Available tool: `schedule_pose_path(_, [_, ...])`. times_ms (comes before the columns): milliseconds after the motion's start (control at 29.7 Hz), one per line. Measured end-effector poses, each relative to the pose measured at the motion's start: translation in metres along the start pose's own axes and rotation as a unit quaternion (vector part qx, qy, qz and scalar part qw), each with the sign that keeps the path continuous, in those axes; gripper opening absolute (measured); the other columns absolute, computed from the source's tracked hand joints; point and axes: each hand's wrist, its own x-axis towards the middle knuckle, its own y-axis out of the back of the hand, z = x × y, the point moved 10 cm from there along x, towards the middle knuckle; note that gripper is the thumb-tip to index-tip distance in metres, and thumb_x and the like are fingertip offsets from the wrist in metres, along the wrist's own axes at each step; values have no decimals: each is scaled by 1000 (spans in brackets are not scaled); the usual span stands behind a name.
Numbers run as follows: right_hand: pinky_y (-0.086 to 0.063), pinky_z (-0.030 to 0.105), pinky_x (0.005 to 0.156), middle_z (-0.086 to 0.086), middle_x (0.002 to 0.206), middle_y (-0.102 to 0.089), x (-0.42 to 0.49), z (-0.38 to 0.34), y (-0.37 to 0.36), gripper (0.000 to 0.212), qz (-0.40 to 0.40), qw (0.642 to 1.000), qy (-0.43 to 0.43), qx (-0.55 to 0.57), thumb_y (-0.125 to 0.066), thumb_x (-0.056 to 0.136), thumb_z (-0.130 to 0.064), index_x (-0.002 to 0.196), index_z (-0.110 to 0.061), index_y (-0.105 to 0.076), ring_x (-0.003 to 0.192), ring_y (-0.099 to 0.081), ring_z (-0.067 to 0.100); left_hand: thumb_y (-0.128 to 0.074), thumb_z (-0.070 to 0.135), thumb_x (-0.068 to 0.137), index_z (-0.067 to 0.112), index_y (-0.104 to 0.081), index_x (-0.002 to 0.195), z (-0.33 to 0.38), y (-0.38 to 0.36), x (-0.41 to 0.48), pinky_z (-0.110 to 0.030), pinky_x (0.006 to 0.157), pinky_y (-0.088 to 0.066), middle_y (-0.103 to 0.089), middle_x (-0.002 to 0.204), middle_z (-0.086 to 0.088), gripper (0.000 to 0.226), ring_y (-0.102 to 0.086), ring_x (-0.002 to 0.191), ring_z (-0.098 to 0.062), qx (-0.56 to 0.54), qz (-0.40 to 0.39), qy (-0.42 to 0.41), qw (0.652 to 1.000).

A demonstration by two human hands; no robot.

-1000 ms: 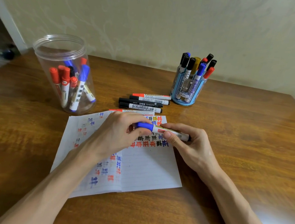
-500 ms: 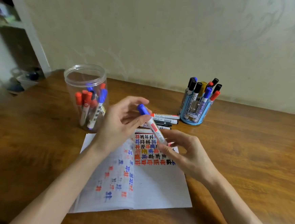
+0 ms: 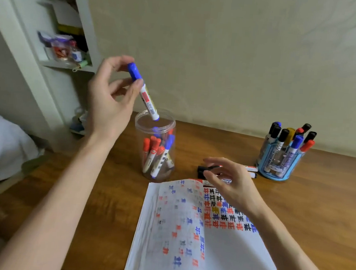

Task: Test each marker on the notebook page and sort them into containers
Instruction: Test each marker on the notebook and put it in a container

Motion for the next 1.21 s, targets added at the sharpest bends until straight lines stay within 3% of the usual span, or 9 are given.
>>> schedule_pose_path(168, [-61, 23, 87, -13, 118, -75, -5, 11, -6, 29, 12, 1000, -13, 10, -74, 98, -20, 126, -22, -74, 101, -72, 1, -72, 1, 92, 12, -61, 126, -29, -21, -18, -23, 92, -56, -64, 125, 6, 38, -64, 118, -7, 56, -74, 15, 996])
schedule_pose_path(403, [-60, 21, 85, -17, 110, -76, -9, 19, 1, 31, 33, 999, -19, 15, -74, 97, -17, 113, -43, -70, 96, -73, 2, -64, 23, 100, 17, -70, 114, -53, -35, -38, -27, 83, -59, -72, 110, 7, 17, -67, 104, -2, 152, -136, -10, 979])
schedule_pose_path(572, [-60, 20, 84, -19, 112, -76, -12, 23, 4, 25, 31, 999, -24, 8, -74, 97, -24, 117, -40, -72, 98, -73, 0, -43, 49, 107, 15, -71, 94, -66, -40, -57, -50, 90, -52, -69, 98, 6, 46, -64, 98, -10, 244, -158, -53, 955])
schedule_pose_path(706, [-57, 14, 76, -20, 104, -75, -13, 29, 16, 26, 68, 997, -34, -31, -76, 95, -21, 118, -34, -74, 92, -70, -4, -55, 62, 95, 18, -66, 90, -69, -47, -63, -43, 92, -52, -66, 95, 5, 46, -60, 99, -11, 268, -178, -54, 945])
schedule_pose_path(807, [-47, 11, 75, -18, 105, -71, -14, 37, 25, 28, 79, 986, -45, -137, -77, 94, -22, 121, -28, -75, 92, -65, -1, -61, 69, 87, 19, -67, 95, -71, -49, -62, -42, 94, -53, -67, 102, 4, 51, -59, 104, -10, 290, -193, -51, 936])
schedule_pose_path(908, [-42, 25, 83, -9, 111, -71, -14, 41, 22, 23, 44, 967, -33, -247, -79, 92, -29, 115, -25, -78, 104, -58, 11, -66, 66, 83, 18, -68, 110, -76, -49, -64, -43, 99, -53, -66, 118, 3, 55, -57, 116, -10, 262, -203, -21, 943])
schedule_pose_path(1042, [-42, 28, 82, -7, 107, -72, -14, 41, 16, 21, 27, 951, 2, -307, -81, 91, -31, 111, -25, -80, 96, -49, 9, -72, 55, 85, 16, -68, 121, -71, -41, -70, -34, 115, -41, -61, 135, 4, 54, -43, 141, -7, 173, -154, 4, 973])
schedule_pose_path(1143, [-51, 36, 84, -4, 101, -72, -14, 42, 18, 16, 37, 950, 14, -311, -80, 91, -22, 107, -20, -81, 93, -54, 13, -77, 43, 87, 9, -71, 116, -45, -34, -79, -32, 115, -38, -63, 130, -4, 46, -47, 137, -17, 153, -87, -48, 983])
schedule_pose_path(1210, [-47, 36, 85, -3, 101, -72, -16, 34, 19, 12, 51, 948, 34, -311, -79, 92, -18, 104, -19, -79, 94, -54, 15, -80, 35, 86, 6, -73, 109, -23, -34, -91, -31, 108, -42, -66, 122, -8, 38, -54, 125, -23, 138, -45, -86, 986])
